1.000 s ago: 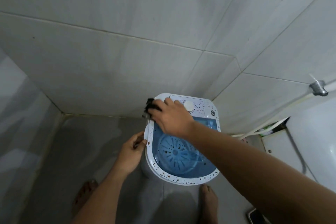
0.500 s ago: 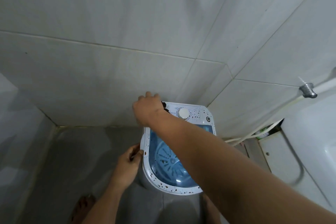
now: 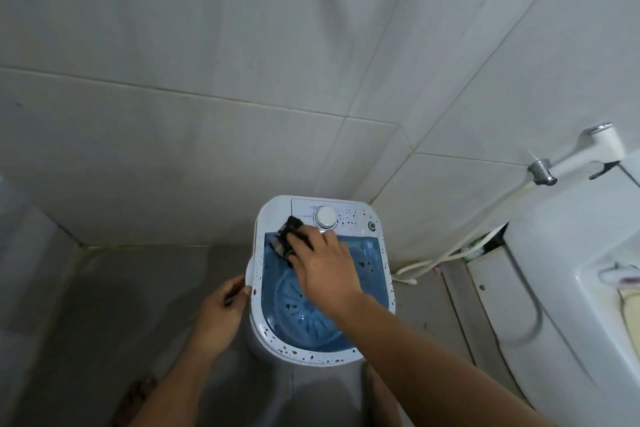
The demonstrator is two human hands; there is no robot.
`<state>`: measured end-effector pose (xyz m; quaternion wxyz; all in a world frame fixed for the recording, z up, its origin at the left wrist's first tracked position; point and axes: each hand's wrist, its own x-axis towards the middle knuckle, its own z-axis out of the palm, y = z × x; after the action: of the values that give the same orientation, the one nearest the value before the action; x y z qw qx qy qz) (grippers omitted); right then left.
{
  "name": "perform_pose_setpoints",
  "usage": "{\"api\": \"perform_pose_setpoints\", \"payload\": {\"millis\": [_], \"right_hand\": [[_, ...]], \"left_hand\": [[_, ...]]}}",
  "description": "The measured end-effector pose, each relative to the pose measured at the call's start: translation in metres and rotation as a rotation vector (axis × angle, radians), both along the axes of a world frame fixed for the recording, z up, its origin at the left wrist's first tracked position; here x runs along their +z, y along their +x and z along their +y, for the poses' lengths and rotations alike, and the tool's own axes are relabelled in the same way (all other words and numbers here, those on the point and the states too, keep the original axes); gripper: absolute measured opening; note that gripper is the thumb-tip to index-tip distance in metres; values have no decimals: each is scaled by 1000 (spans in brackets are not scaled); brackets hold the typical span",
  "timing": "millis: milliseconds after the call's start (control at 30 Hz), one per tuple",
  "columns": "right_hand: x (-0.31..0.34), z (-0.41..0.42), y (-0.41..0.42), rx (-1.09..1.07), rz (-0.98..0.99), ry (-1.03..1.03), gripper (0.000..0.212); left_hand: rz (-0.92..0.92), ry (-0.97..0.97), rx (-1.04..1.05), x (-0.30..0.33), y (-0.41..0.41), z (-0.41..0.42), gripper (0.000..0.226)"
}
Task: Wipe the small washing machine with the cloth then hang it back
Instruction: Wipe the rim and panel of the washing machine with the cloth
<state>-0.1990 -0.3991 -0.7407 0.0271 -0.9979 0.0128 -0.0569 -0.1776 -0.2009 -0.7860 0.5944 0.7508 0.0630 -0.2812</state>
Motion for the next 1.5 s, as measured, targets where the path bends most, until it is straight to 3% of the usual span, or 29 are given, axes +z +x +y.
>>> {"api": "perform_pose_setpoints", "payload": {"millis": [100, 233, 367, 567, 700, 833, 1100, 1333, 1500], "right_hand": [[-3, -25, -42, 22, -16, 21, 42], [0, -78, -57, -188, -60, 4, 45], [8, -105, -9, -279, -33, -37, 40], [17, -91, 45, -469, -33, 169, 37], [4, -72, -3, -394, -110, 143, 33], [3, -82, -17, -242, -46, 8, 32], [23, -91, 62, -424, 39, 77, 33], [1, -102, 1, -235, -85, 44, 41], [6, -108, 22, -494, -79, 140, 36]], "left_hand": [[-8, 3, 5, 3, -2, -2, 27], [-29, 27, 21, 6, -5, -6, 28], [4, 82, -10, 2, -3, -4, 35], [66, 52, 26, 3, -3, -5, 24], [120, -5, 66, 3, -5, -6, 28], [124, -27, 76, 2, -5, -5, 25], [115, -12, 72, 7, -5, -6, 22], [118, -9, 64, -2, -3, -4, 29], [131, -21, 69, -1, -4, -6, 25]]}}
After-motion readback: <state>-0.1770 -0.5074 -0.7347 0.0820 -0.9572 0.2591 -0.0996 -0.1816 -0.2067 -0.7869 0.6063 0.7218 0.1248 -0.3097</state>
